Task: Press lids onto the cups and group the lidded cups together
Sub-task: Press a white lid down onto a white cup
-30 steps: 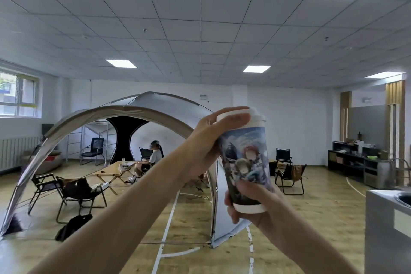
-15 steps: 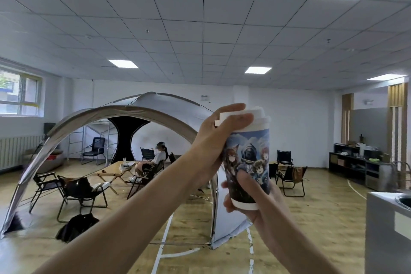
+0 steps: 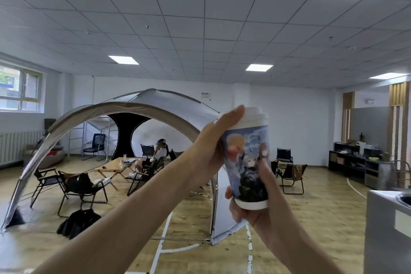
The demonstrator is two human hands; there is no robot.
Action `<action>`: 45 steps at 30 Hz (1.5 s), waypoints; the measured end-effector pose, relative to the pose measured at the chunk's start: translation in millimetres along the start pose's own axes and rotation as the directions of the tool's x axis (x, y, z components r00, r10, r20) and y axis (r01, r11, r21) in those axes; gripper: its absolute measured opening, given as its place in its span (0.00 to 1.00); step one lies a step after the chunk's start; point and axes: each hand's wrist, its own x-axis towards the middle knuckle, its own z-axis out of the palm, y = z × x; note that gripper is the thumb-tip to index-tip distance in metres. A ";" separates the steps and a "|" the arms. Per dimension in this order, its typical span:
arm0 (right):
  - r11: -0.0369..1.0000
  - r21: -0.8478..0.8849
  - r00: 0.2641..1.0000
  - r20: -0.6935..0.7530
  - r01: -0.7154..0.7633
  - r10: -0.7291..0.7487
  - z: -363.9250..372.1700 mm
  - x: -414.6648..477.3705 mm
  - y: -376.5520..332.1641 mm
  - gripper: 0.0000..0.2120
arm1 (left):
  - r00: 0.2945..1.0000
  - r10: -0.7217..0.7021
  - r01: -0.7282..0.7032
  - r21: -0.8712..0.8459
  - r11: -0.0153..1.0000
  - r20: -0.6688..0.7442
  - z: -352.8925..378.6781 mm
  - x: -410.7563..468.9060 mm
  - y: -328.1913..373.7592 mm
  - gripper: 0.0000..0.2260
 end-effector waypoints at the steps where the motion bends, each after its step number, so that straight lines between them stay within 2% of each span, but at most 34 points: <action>1: 0.999 0.039 0.999 0.042 -0.035 0.033 1.2 0.6 -0.4 0.39 | 0.999 -0.029 0.031 -0.055 0.998 0.041 -2.2 -2.0 0.9 0.39; 3: 0.998 0.046 0.997 0.063 -0.041 0.038 4.2 1.8 -0.5 0.39 | 0.998 -0.060 0.060 -0.118 0.991 0.003 -1.5 -3.5 2.4 0.46; 5: 0.995 -0.087 0.999 -0.026 0.043 -0.046 3.9 4.2 3.5 0.44 | 0.988 -0.043 0.034 -0.067 0.997 -0.145 4.5 -1.2 3.9 0.43; 7: 0.968 -0.222 0.984 -0.106 0.118 -0.145 4.5 4.4 6.5 0.44 | 0.977 -0.034 0.035 0.000 0.999 -0.209 5.9 1.6 2.9 0.41; 8: 0.968 -0.220 0.983 -0.102 0.125 -0.150 4.6 3.9 7.5 0.44 | 0.980 -0.038 0.038 -0.003 0.999 -0.198 3.5 2.9 2.7 0.40; 11: 1.000 -0.014 0.999 0.035 0.019 -0.018 6.3 3.5 8.1 0.44 | 0.996 -0.084 0.086 -0.115 0.990 0.022 -5.1 0.1 2.5 0.43; 13: 0.999 0.041 0.998 0.063 0.002 -0.005 7.8 3.4 8.8 0.46 | 0.995 -0.050 0.063 -0.149 0.987 0.085 -4.6 -3.4 0.6 0.35; 15: 0.995 -0.068 0.997 -0.014 0.078 -0.079 5.1 6.4 13.6 0.47 | 1.000 -0.003 0.001 -0.088 0.996 -0.024 -0.5 -1.0 0.0 0.29; 17: 0.978 -0.156 0.987 -0.063 0.135 -0.147 3.4 6.8 15.7 0.47 | 0.996 0.004 -0.007 -0.039 0.999 -0.089 1.7 1.7 -1.5 0.36; 19: 0.993 -0.075 0.996 -0.010 0.089 -0.090 2.0 7.0 15.5 0.43 | 0.997 -0.034 0.028 -0.085 0.996 -0.071 0.3 1.1 0.2 0.38; 21: 0.999 0.041 0.994 0.107 0.001 -0.005 4.4 6.0 12.4 0.40 | 0.999 -0.038 0.041 -0.180 0.983 0.020 -7.2 -2.7 1.4 0.35; 23: 0.998 0.062 0.991 0.135 -0.012 0.003 5.3 6.5 12.2 0.41 | 0.999 -0.046 0.048 -0.201 0.978 0.013 -6.2 -6.7 2.8 0.31; 26: 0.994 -0.065 0.996 0.000 0.092 -0.092 1.2 8.8 20.0 0.48 | 0.988 -0.066 0.056 -0.072 0.996 -0.140 -3.5 -3.7 -1.4 0.38; 28: 0.988 -0.095 0.991 -0.037 0.122 -0.125 -0.3 7.5 22.6 0.49 | 0.983 -0.075 0.071 -0.032 0.997 -0.168 -3.3 -3.2 -1.5 0.36; 32: 0.993 0.114 0.996 0.089 0.001 -0.011 2.0 5.7 22.3 0.41 | 0.998 -0.048 0.055 -0.189 0.980 0.041 -7.9 -6.4 0.3 0.38; 35: 0.993 0.087 0.997 0.006 0.079 -0.080 -2.3 11.2 27.7 0.45 | 0.997 -0.027 0.021 -0.083 0.996 -0.070 -5.2 -4.8 -1.4 0.41; 38: 0.992 0.091 0.996 -0.010 0.087 -0.086 -3.5 9.4 29.6 0.48 | 0.997 -0.036 0.037 0.006 0.999 -0.073 -5.7 -5.2 -2.3 0.43; 41: 0.967 0.233 0.991 0.117 -0.098 0.073 -2.5 6.7 28.9 0.44 | 0.996 -0.031 0.040 -0.096 0.995 0.088 -7.1 -11.8 -2.2 0.45; 43: 0.963 0.251 0.989 0.130 -0.101 0.070 -3.1 10.8 31.2 0.42 | 0.997 0.051 -0.047 -0.077 0.996 0.051 -7.3 -12.1 -9.7 0.47; 45: 0.960 0.274 0.997 0.067 -0.054 0.037 -2.0 16.8 36.0 0.37 | 0.987 0.150 -0.149 0.028 0.988 -0.051 -4.1 -10.9 -15.7 0.43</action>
